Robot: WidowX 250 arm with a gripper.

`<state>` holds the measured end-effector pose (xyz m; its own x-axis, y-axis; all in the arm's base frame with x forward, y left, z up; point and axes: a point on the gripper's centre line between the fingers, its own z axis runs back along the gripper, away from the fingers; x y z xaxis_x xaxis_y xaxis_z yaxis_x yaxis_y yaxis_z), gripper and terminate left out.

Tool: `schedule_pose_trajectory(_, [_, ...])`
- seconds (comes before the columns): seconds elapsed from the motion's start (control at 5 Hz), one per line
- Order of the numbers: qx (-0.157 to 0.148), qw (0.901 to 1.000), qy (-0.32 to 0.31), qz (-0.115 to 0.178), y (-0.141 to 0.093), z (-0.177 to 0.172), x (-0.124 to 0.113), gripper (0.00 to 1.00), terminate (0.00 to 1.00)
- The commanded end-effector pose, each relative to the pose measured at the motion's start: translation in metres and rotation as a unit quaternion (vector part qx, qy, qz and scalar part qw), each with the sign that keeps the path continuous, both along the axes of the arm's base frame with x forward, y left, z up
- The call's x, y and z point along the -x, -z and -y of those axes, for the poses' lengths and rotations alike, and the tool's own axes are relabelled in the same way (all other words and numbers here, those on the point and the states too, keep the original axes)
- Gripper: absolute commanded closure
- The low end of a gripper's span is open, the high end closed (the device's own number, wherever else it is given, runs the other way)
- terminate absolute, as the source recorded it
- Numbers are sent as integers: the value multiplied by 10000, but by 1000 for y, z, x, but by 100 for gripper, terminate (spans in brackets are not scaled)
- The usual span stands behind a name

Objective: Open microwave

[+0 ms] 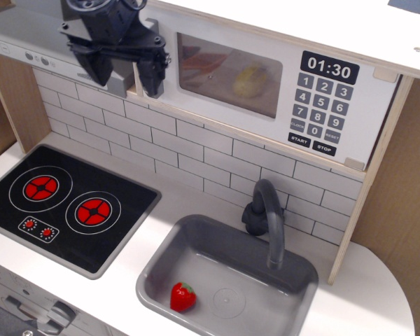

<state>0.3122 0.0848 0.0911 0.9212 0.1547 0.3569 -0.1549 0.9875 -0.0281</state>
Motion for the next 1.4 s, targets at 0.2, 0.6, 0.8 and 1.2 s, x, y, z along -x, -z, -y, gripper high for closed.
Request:
schedule_pose_trajectory(0.2, [-96,9990,-168,394,-13,-9,-34,0,0])
schedule_pose_trajectory(0.6, [-48,9992,30,401,-12,-11,-36,100,0])
schedule_pose_trajectory(0.8, [29,9987,88,493,-12,-9,-35,100,0])
schedule_pose_trajectory(1.2, [52,9976,414,544,-12,-2,-7,100,0])
